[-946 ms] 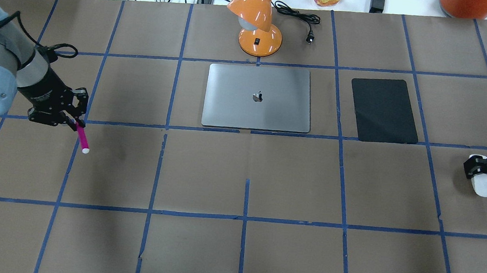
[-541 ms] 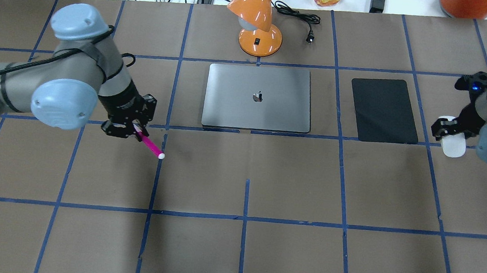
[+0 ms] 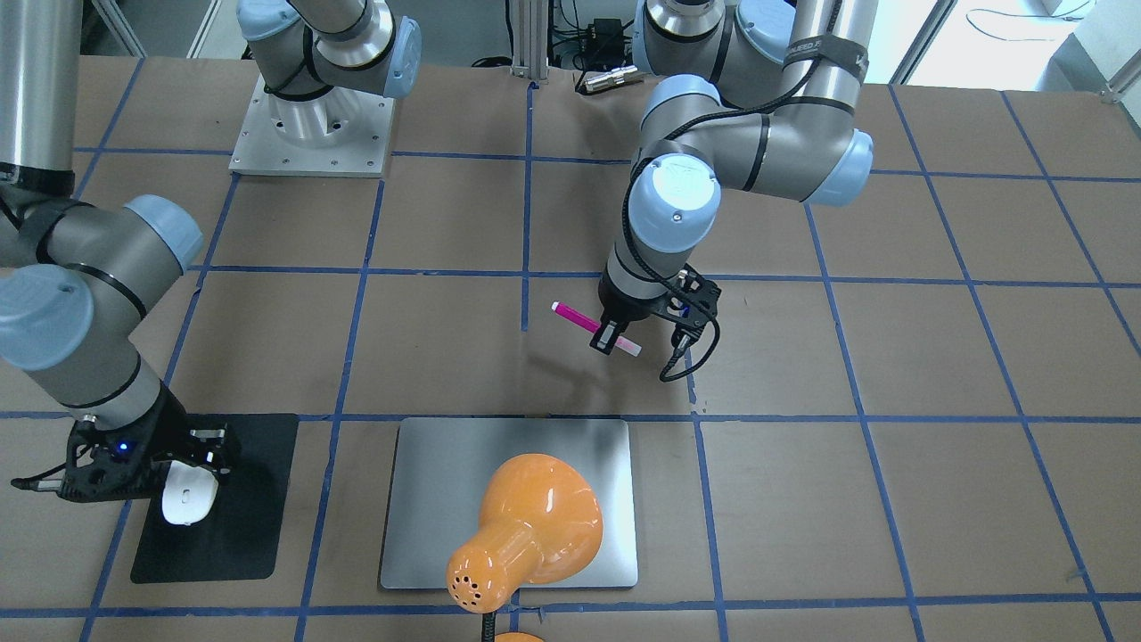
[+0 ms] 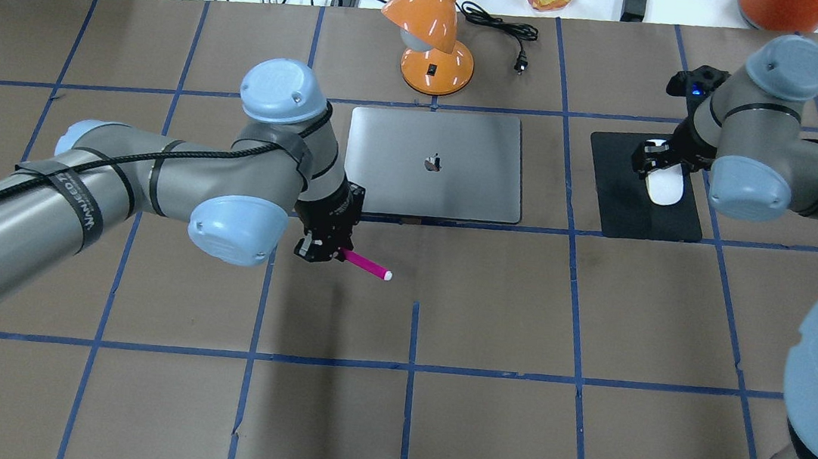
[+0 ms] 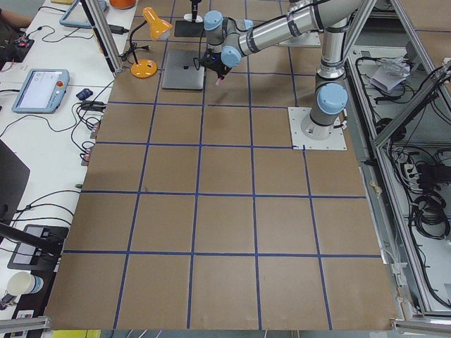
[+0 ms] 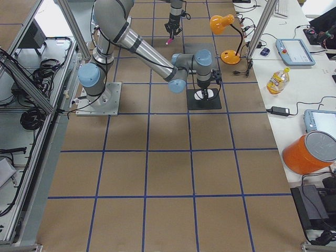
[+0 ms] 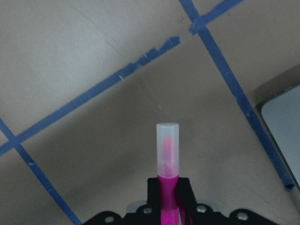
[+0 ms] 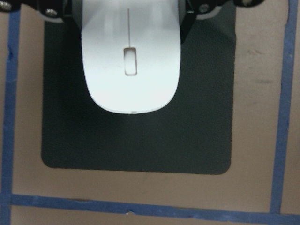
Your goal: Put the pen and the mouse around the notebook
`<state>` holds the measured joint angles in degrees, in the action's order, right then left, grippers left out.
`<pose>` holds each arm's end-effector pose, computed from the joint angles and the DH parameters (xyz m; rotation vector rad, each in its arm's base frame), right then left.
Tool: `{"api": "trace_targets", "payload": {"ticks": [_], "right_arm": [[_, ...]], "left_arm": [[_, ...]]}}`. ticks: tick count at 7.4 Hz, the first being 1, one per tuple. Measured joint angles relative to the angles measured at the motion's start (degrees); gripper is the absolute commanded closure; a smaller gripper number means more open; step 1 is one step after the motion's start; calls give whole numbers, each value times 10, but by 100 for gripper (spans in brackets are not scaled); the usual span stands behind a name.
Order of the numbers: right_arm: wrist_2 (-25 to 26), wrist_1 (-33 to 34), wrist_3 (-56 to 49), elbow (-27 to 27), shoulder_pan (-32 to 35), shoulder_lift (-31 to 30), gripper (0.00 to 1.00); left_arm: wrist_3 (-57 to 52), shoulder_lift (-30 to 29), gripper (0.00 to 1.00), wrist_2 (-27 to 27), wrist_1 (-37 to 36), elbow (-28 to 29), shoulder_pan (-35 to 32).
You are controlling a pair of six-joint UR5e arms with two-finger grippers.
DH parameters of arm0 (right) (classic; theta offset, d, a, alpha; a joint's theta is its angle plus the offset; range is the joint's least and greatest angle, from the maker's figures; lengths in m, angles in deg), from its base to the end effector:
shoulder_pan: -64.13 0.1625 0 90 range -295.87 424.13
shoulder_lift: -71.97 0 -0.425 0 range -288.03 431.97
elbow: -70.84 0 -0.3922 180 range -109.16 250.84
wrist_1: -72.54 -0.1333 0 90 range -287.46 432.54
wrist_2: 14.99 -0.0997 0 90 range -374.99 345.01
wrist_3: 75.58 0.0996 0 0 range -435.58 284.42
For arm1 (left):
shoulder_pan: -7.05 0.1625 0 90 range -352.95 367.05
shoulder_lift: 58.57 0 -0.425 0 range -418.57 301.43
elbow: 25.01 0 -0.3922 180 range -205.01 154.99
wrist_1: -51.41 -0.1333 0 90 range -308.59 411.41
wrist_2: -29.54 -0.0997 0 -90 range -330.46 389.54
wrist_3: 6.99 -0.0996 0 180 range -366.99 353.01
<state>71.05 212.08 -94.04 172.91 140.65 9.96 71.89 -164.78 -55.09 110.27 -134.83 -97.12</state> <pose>-0.0069 -0.6301 0.2038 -0.1439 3.1051 -0.2774 -0.2672 -0.4758 0.2326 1.6818 -2.6430 -0.1986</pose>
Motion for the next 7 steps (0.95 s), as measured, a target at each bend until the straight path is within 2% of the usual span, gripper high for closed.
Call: {"api": "trace_targets", "payload": {"ticks": [2,3,5,6,7], "right_arm": [[3,0,5,-11,10,27,50],[13,-2,8,-12,10,30,1],[22,-16,20,-18,10,29,0],[23,-25,25,-21,10,26,0],[23,-41,27,-22,9,14,0]], "left_arm": [[124,-29,97,1,-11,18,-52],[172,-43,90,2,-13,27,-68],[223,-66,83,1,-13,33,-88],[229,-72,70,-1,-13,34,-94],[231,-74,50,-3,-13,34,-97]]}}
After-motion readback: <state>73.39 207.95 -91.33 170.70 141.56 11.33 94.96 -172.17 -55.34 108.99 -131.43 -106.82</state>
